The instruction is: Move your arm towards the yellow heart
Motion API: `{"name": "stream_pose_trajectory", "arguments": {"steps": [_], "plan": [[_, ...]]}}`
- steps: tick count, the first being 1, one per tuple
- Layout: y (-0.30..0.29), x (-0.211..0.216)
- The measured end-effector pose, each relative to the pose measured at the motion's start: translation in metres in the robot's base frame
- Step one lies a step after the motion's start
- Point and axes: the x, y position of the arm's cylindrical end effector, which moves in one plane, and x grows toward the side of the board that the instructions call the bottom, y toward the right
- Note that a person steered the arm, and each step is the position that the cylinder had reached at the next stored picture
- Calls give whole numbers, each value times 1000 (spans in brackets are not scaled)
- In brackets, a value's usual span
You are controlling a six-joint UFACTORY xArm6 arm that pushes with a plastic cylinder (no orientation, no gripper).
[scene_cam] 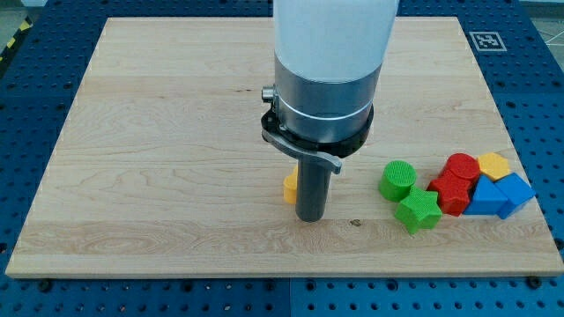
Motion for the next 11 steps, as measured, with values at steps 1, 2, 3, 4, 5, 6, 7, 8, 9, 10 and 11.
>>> {"name": "stream_pose_trajectory", "arguments": {"steps": [1,2,3,4,5,6,7,8,9,10,11], "plan": [[25,5],[40,-14],[13,-62],[-39,-71],[-66,-71],[-68,-63],[-68,-40],[-65,-24],[-44,-17],[-17,-12],[15,-11]]}}
